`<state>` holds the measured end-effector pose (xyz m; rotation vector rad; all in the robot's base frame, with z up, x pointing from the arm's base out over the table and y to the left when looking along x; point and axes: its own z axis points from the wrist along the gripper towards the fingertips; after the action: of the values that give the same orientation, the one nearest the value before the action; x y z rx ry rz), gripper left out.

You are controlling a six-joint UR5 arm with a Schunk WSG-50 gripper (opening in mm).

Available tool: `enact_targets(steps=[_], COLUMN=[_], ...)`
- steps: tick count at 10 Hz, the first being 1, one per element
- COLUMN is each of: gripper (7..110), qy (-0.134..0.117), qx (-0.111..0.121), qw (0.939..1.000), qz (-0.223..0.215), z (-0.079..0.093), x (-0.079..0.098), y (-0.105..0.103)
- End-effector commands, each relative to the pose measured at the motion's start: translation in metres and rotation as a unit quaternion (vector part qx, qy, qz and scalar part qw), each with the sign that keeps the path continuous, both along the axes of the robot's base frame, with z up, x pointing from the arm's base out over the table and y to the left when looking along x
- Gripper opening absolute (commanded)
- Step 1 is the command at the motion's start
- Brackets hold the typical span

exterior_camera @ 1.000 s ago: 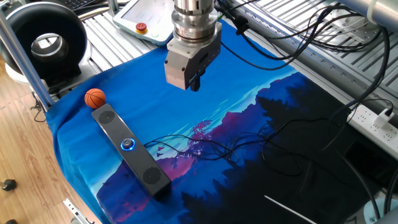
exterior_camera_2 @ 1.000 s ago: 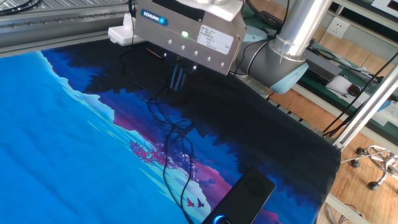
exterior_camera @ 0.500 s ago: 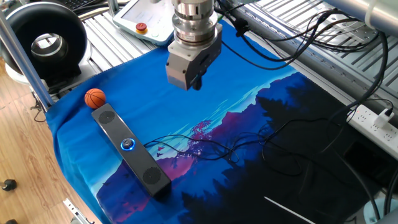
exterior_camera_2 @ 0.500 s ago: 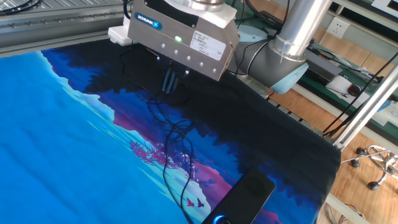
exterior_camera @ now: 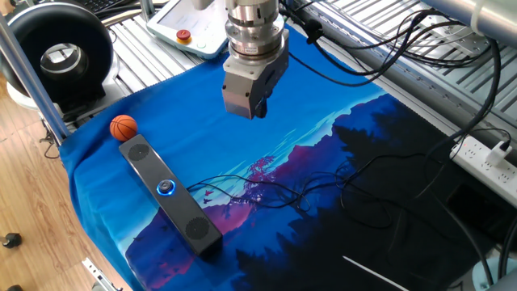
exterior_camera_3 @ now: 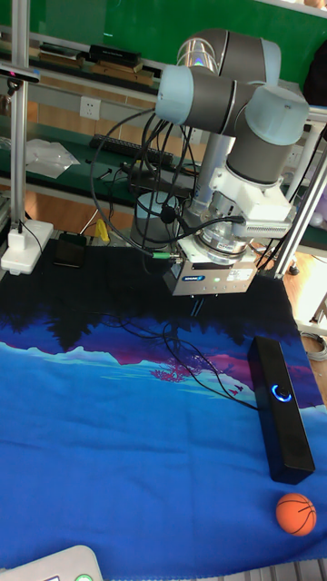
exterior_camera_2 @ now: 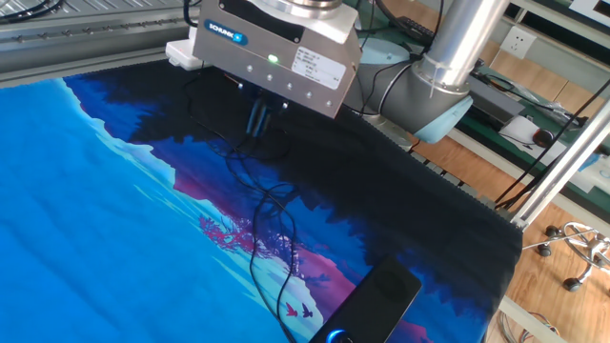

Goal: Turn the knob to increase the volume of the speaker

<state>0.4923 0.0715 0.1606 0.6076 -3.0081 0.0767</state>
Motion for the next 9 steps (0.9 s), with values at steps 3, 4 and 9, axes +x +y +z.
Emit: enact_targets(steps=[3, 4, 9], gripper=[7, 7, 7], qy=[0.030, 0.033, 0.026], qx=[0.021, 0.023, 0.067], qw=[0.9993, 0.9991, 0.9974], qz=[0.005, 0.008, 0.005], z=[0.002, 0.002, -0.026], x=[-0.015, -0.016, 0.020], y=[0.010, 0.011, 0.098])
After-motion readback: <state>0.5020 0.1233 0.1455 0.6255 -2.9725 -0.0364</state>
